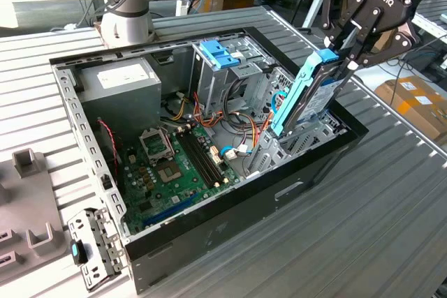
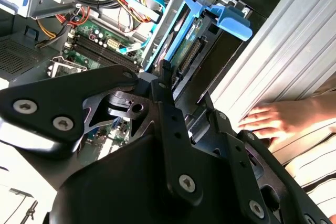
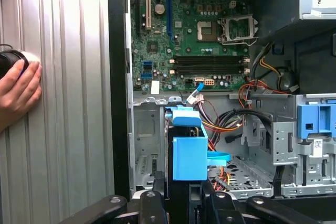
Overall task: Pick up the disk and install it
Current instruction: 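Insert the disk into the insertion slot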
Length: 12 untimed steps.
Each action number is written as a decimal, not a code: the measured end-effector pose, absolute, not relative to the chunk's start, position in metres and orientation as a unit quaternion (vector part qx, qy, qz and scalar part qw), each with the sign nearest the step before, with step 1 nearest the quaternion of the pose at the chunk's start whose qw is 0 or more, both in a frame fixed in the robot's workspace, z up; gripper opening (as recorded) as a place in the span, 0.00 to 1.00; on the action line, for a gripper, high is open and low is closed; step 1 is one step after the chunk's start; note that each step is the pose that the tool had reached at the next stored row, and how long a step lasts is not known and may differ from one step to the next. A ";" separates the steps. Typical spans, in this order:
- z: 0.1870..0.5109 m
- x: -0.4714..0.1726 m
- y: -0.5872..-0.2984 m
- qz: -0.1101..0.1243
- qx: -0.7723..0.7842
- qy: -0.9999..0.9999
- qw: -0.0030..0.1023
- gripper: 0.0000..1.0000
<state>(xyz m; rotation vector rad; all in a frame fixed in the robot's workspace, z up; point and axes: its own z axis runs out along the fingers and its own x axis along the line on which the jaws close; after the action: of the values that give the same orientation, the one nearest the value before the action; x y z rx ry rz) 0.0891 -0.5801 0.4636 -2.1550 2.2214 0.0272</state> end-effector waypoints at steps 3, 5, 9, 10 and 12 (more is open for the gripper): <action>0.464 0.089 -0.580 0.009 -0.696 0.718 0.023 0.35; 0.463 0.088 -0.580 0.009 -0.696 0.718 0.023 0.35; 0.463 0.087 -0.579 0.009 -0.696 0.718 0.023 0.35; 0.463 0.087 -0.579 0.009 -0.696 0.718 0.023 0.35; 0.462 0.087 -0.578 0.009 -0.696 0.718 0.023 0.35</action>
<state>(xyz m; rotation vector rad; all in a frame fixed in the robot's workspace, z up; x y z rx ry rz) 0.0871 -0.5784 0.4623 -2.1548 2.2212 0.0276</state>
